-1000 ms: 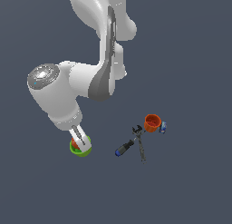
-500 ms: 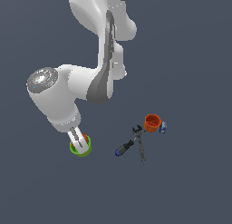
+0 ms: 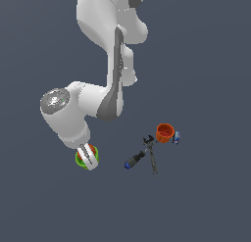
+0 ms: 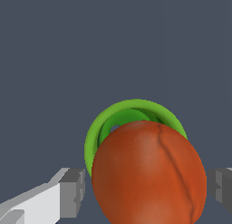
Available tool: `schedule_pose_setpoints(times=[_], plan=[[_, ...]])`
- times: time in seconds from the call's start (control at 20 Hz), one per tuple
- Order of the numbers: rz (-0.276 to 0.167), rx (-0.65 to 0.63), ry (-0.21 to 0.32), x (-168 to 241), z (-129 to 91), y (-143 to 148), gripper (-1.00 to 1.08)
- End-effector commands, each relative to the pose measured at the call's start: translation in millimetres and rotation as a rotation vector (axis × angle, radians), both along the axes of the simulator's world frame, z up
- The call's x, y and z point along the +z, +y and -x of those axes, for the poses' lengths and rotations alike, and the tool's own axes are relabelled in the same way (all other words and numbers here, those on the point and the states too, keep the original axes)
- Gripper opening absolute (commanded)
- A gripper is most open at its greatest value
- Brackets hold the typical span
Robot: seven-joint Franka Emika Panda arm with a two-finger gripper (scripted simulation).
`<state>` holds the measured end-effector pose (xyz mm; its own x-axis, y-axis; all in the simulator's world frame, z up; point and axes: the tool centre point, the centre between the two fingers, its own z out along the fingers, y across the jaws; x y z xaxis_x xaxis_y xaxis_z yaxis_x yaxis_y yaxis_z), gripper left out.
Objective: Pick up a designated object from a clutter of objects.
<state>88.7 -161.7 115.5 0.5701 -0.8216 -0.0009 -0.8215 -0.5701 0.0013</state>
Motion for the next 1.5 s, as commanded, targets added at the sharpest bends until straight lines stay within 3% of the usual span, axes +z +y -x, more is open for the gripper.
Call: schedule_pose_setpoints(times=[0.0,0.15,0.2,0.9,1.45], plan=[[0.000,-0.001,-0.001,-5.7,-0.7,-0.2,1.00],[0.000,-0.001,-0.001,-6.4,-1.6,-0.4,1.00],[0.000,-0.001,-0.001,-6.4,-1.6,-0.4,-1.00],[0.000,0.000,-0.001,-1.0,-2.2,4.5,-1.00],[0.001,-0.001,-0.001,67.7,-11.2,64.2,-1.00]])
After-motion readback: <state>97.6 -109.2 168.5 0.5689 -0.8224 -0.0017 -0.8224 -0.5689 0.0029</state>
